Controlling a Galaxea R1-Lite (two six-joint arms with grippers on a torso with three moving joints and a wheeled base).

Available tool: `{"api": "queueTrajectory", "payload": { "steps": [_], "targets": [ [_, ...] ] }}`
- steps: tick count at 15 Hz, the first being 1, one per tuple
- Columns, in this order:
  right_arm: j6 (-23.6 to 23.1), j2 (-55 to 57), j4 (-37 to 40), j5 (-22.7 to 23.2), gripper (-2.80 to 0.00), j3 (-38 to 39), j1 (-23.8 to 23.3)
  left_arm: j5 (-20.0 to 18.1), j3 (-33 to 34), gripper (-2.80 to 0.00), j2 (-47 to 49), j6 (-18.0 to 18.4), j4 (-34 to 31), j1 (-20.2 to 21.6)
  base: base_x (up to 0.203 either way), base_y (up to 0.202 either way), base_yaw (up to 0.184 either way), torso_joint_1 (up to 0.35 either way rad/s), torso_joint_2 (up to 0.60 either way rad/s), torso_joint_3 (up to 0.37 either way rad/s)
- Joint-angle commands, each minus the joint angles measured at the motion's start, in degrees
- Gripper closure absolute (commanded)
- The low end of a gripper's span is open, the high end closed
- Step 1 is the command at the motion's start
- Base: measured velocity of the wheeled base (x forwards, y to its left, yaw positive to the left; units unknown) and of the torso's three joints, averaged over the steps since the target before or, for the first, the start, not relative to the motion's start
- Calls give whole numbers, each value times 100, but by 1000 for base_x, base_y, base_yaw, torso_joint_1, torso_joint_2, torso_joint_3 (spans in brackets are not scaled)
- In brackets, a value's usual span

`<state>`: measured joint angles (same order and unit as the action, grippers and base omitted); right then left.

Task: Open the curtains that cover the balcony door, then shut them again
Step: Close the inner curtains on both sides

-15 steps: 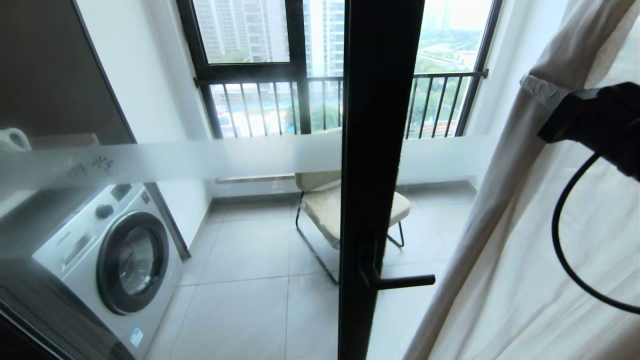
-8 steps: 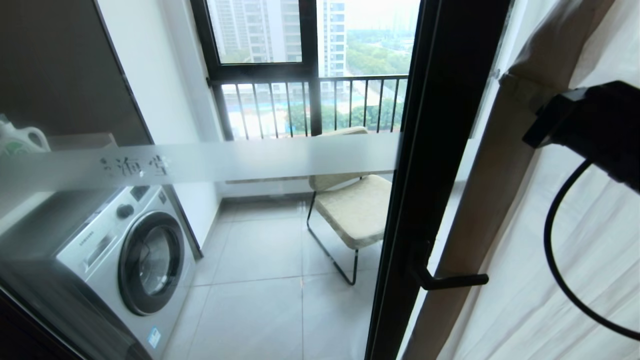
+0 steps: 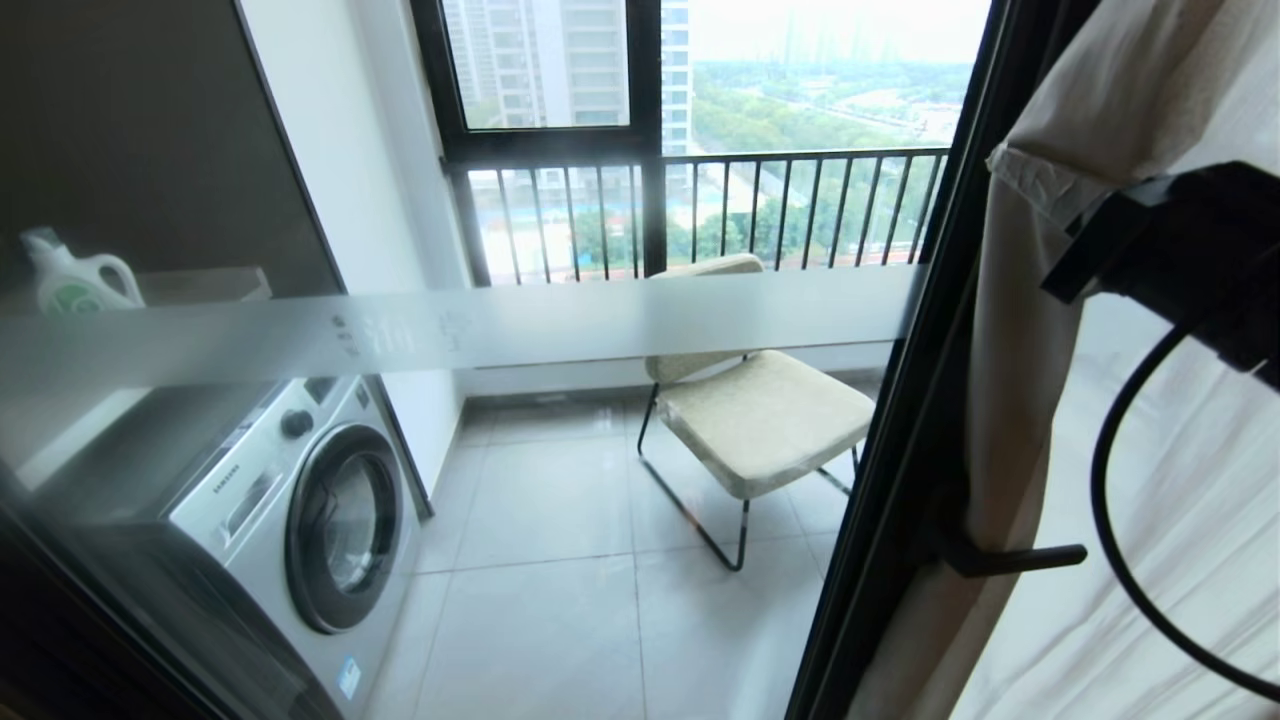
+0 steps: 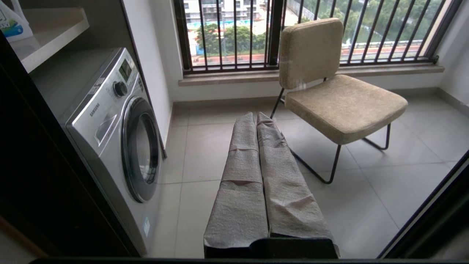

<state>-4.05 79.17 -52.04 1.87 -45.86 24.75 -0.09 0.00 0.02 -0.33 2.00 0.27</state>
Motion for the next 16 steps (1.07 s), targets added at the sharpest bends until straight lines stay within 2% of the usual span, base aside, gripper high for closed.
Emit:
{"api": "queueTrajectory", "payload": {
  "steps": [1, 4, 10, 13, 16],
  "targets": [
    [-29, -6, -34, 7, 0, -2, 13, 0, 0, 0, -2, -2, 2, 0, 0, 190, -2, 4, 5, 2],
    [-47, -6, -43, 7, 0, -2, 16, 0, 0, 0, -2, -2, 2, 0, 0, 142, 3, 1, 3, 0],
    [-90, -83, 17, -10, 0, -3, 374, 0, 0, 0, -2, 7, 2, 0, 0, 0, 0, 0, 0, 0],
    [-193, -103, 54, -52, 0, 50, 348, 0, 0, 0, -2, 7, 2, 0, 0, 0, 0, 0, 0, 0],
    [-200, -274, 45, -283, 0, 292, 294, 0, 0, 0, -2, 7, 0, 0, 0, 0, 0, 0, 0, 0]
  ]
}}
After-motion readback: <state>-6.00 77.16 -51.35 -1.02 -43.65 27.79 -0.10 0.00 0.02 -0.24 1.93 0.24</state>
